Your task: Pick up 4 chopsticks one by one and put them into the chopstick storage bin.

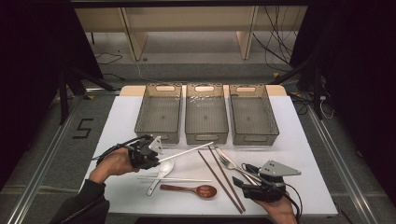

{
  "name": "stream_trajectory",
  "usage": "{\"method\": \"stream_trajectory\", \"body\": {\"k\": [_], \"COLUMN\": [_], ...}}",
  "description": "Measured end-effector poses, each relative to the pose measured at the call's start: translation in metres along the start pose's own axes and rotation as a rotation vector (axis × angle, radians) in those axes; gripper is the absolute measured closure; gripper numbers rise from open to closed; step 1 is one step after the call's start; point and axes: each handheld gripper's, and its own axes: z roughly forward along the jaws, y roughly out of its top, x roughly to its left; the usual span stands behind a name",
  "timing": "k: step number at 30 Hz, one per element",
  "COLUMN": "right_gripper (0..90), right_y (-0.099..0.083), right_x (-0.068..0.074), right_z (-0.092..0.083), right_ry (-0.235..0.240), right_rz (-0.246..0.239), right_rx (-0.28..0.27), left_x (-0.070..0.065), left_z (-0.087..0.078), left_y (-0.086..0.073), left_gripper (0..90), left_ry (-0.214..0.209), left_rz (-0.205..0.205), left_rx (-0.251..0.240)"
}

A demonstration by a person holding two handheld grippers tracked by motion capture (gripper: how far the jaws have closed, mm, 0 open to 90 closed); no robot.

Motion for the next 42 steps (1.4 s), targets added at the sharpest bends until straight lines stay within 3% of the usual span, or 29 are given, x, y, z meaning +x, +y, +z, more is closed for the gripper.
{"method": "stream_trajectory", "body": {"k": [6,10,18,24,28,34,42], "right_gripper": [31.7,30.9,30.5,30.5,30.5,30.5,30.5], "right_y": [0.000,0.000,0.001,0.001,0.000,0.000,0.000], "right_x": [0.000,0.000,0.000,0.001,0.000,0.000,0.000], "right_z": [-0.001,-0.001,-0.003,-0.003,-0.003,-0.003,-0.002], "right_ry": [0.000,0.002,-0.003,-0.002,0.000,0.004,0.010], "right_rz": [-0.001,-0.002,-0.006,-0.007,-0.007,-0.003,-0.002], "right_rx": [-0.008,-0.015,-0.032,-0.032,-0.035,-0.033,-0.032], "left_x": [0.008,0.017,0.033,0.044,0.058,0.076,0.094], "left_z": [-0.010,-0.018,-0.031,-0.034,-0.037,-0.040,-0.035], "left_y": [0.005,0.009,0.015,0.017,0.017,0.016,0.017], "left_gripper": [83.3,83.3,83.3,83.4,83.3,83.3,83.4], "left_ry": [0.010,0.020,0.062,0.081,0.120,0.160,0.196], "left_rz": [-0.117,-0.221,-0.344,-0.392,-0.431,-0.467,-0.502], "left_rx": [-0.076,-0.135,-0.198,-0.202,-0.201,-0.223,-0.217]}}
